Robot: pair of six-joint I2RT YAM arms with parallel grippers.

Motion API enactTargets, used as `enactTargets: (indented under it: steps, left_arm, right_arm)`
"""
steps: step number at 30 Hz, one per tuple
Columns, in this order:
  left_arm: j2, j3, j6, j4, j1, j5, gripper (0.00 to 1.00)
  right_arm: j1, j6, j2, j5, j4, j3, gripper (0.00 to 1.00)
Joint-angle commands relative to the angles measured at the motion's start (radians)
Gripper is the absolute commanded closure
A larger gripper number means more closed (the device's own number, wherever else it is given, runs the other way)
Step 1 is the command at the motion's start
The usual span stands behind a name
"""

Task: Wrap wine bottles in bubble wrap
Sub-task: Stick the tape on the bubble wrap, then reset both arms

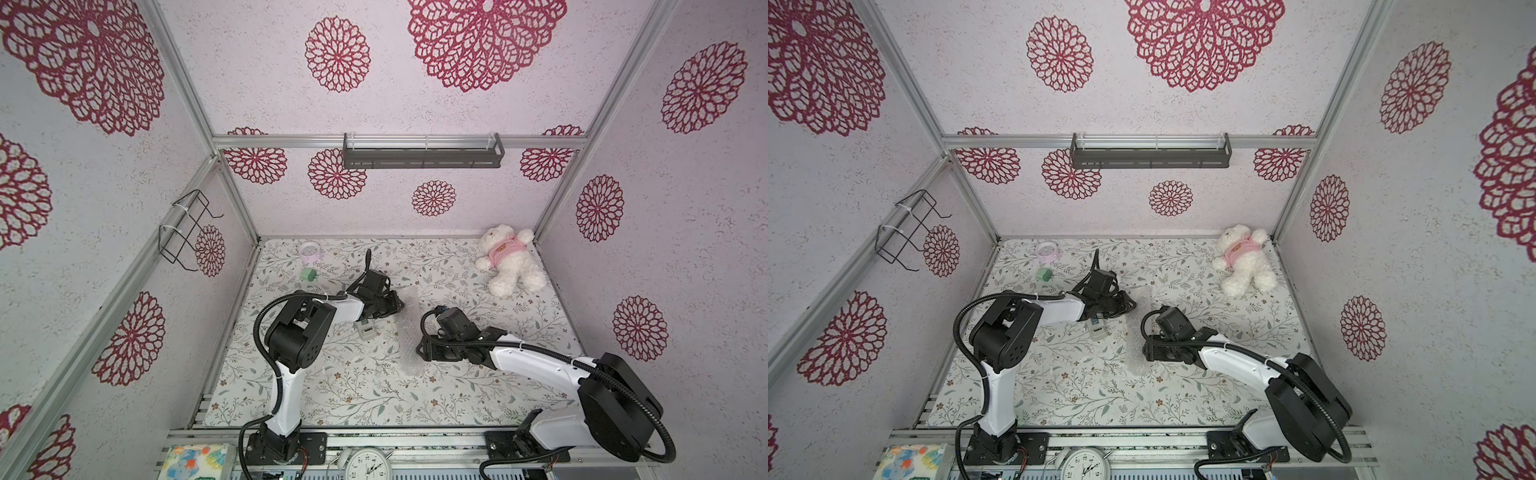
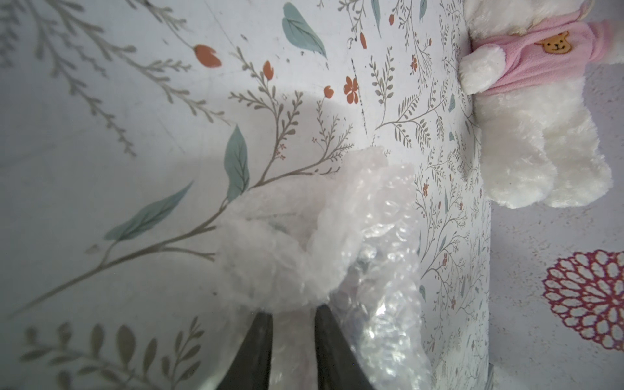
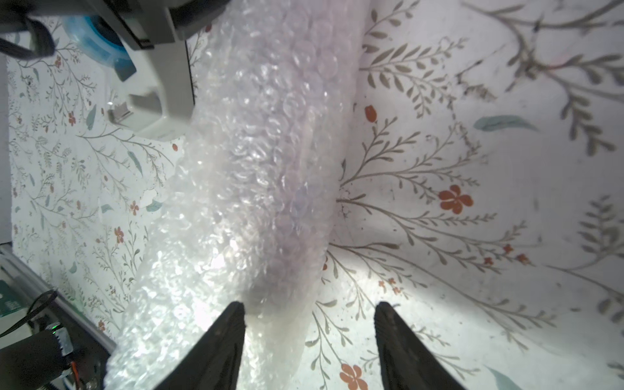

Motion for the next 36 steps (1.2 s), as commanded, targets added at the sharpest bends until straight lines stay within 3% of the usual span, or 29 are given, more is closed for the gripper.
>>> enactTargets:
  steps: [1, 9, 18, 22, 27, 30, 34, 36]
  left_arm:
    - [-0.033, -0.022, 0.028, -0.013, 0.009, 0.010, 0.67]
    - [-0.164, 0.011, 0.081, -0.058, 0.016, 0.076, 0.54]
    - [-0.253, 0.035, 0.115, -0.115, 0.025, 0.093, 0.52]
    - [-0.325, 0.020, 0.141, -0.149, 0.029, 0.074, 0.52]
    - [-0.480, 0.023, 0.312, -0.323, 0.051, -0.051, 0.48]
    - [-0.588, 0.015, 0.402, -0.415, 0.086, -0.157, 0.41]
    - [-0.742, -0.027, 0.493, -0.490, 0.165, -0.323, 0.25]
    - [-0.810, -0.063, 0.519, -0.505, 0.207, -0.421, 0.10]
  right_arm:
    - [0.000, 0.014, -0.066, 0.114, -0.074, 0.051, 0.35]
    - [-0.003, -0.013, -0.085, 0.113, -0.109, 0.078, 0.34]
    - [-0.008, -0.051, -0.066, 0.141, -0.136, 0.123, 0.35]
    - [-0.018, -0.094, -0.101, 0.208, -0.212, 0.176, 0.35]
    - [-0.058, -0.202, -0.218, 0.431, -0.315, 0.230, 0.30]
    - [-0.090, -0.264, -0.302, 0.583, -0.320, 0.234, 0.21]
    - [-0.149, -0.399, -0.437, 0.721, -0.158, 0.138, 0.05]
    - [-0.174, -0.478, -0.505, 0.785, -0.005, 0.039, 0.01]
